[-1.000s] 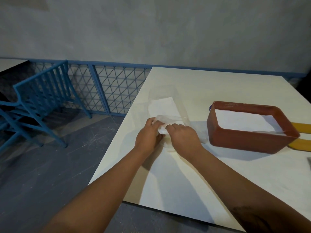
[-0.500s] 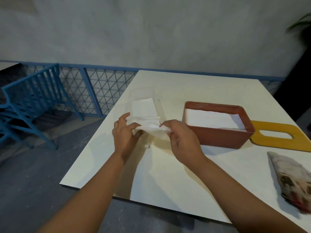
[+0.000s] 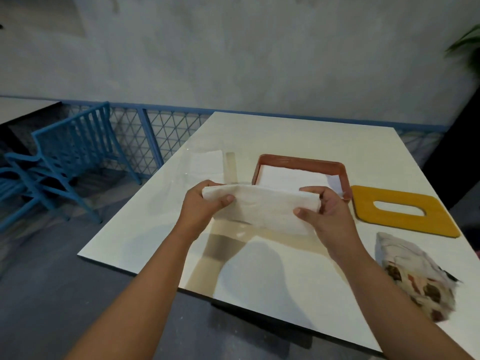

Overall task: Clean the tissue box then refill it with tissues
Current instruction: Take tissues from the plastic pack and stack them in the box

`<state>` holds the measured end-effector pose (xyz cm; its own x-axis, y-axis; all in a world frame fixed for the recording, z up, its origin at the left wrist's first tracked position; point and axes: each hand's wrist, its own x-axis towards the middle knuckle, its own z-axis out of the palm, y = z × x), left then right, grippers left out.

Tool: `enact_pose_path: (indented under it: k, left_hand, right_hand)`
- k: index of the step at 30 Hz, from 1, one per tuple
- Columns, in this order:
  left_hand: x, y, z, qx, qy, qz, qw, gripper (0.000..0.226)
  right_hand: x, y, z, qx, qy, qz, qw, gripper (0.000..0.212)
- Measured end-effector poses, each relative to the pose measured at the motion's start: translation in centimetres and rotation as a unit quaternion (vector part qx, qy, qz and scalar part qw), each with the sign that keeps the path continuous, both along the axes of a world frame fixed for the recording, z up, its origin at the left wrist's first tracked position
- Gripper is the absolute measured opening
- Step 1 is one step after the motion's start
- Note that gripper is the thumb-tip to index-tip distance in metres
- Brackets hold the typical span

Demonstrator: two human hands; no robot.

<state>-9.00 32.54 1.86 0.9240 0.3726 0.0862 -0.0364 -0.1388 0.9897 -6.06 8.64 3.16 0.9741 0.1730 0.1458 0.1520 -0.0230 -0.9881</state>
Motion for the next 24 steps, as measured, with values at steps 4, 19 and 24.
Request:
enact_pose_path:
  k: [4,19,24]
  left_hand:
    - [-0.1,-3.0,-0.3,-0.001,-0.004,-0.025,1.000,0.023]
    - [0.8,-7.9,-5.1,-0.092,0.105,-0.057,0.989,0.055]
    - [1.4,-8.1,-4.7,-0.089,0.093,-0.042,0.991,0.035]
  right_hand:
    - [-0.3,-2.2,-1.1,-0.042,-0.008,-0.021,0.999,0.026]
    - [0.7,-6.8,-5.8,-0.109,0.120,-0.037,0.986,0.053]
    - [1.1,-6.6,-5.7,-0.111,0.117,-0.038,0.986,0.055]
